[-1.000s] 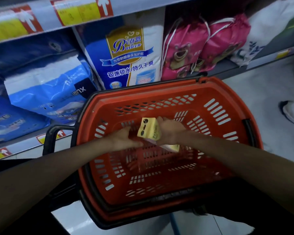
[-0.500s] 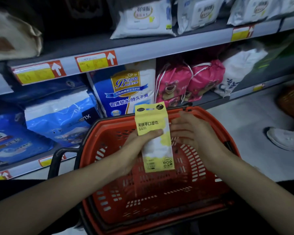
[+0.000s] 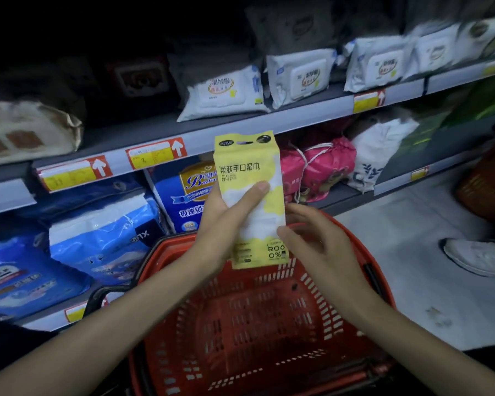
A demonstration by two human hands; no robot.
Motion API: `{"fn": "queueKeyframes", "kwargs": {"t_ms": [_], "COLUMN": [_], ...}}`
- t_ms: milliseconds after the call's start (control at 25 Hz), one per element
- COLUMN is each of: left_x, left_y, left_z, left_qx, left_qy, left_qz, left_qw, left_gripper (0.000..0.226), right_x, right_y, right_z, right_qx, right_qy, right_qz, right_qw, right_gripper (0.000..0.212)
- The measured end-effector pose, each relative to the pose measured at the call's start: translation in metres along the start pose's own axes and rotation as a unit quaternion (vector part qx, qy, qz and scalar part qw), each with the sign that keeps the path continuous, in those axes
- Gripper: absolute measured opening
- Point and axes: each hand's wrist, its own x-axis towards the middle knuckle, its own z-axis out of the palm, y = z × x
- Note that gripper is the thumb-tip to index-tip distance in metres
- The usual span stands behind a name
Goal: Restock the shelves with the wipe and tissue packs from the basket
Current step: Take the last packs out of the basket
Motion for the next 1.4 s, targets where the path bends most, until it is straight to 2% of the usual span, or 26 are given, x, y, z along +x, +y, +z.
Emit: {"fn": "queueKeyframes", "kwargs": {"t_ms": [160,240,400,480,600,680,800,920,1000,1160,1280,1400], "left_x": [-0.004,0.001,0.016,0.022,0.033,0.041,0.061,0.099,0.125,0.16,0.169,0.167], "left_y": [0.037,0.056,0.108,0.14,0.189,0.219,0.264,0.308,0.325,0.311,0.304,0.307], "left_z": [0.024,0.034,0.048,0.053,0.054,0.053,0.053,0.052,0.051,0.047,0.042,0.041], "left_qx": [0.012,0.019,0.059,0.079,0.117,0.104,0.076,0.089,0.095,0.144,0.175,0.214], "left_qy": [0.004,0.001,-0.053,-0.051,-0.015,0.007,0.061,0.118,0.152,0.213,0.228,0.251], "left_qz": [0.072,0.081,0.108,0.14,0.215,0.257,0.322,0.382,0.373,0.306,0.291,0.249], "left_qw": [0.997,0.996,0.991,0.986,0.969,0.961,0.942,0.912,0.91,0.917,0.912,0.911], "left_gripper": [0.044,0.044,0.055,0.053,0.053,0.047,0.039,0.04,0.033,0.028,0.03,0.035], "right_x": [0.009,0.021,0.046,0.058,0.081,0.101,0.144,0.199,0.233,0.257,0.25,0.239], "right_y": [-0.018,-0.031,-0.072,-0.097,-0.146,-0.179,-0.224,-0.264,-0.279,-0.264,-0.252,-0.251], "right_z": [-0.012,-0.017,-0.03,-0.038,-0.049,-0.051,-0.051,-0.047,-0.042,-0.021,-0.012,-0.005], "right_qx": [-0.089,-0.067,-0.02,-0.014,0.01,0.014,-0.01,-0.057,-0.099,-0.227,-0.312,-0.37], "right_qy": [0.048,0.047,0.1,0.119,0.124,0.114,0.12,0.181,0.221,0.204,0.245,0.27], "right_qz": [-0.07,-0.09,-0.127,-0.146,-0.183,-0.22,-0.262,-0.287,-0.292,-0.257,-0.222,-0.223], "right_qw": [0.992,0.993,0.987,0.982,0.975,0.969,0.957,0.939,0.925,0.917,0.891,0.86], "right_gripper": [0.068,0.08,0.078,0.075,0.065,0.064,0.075,0.082,0.08,0.065,0.063,0.064]}}
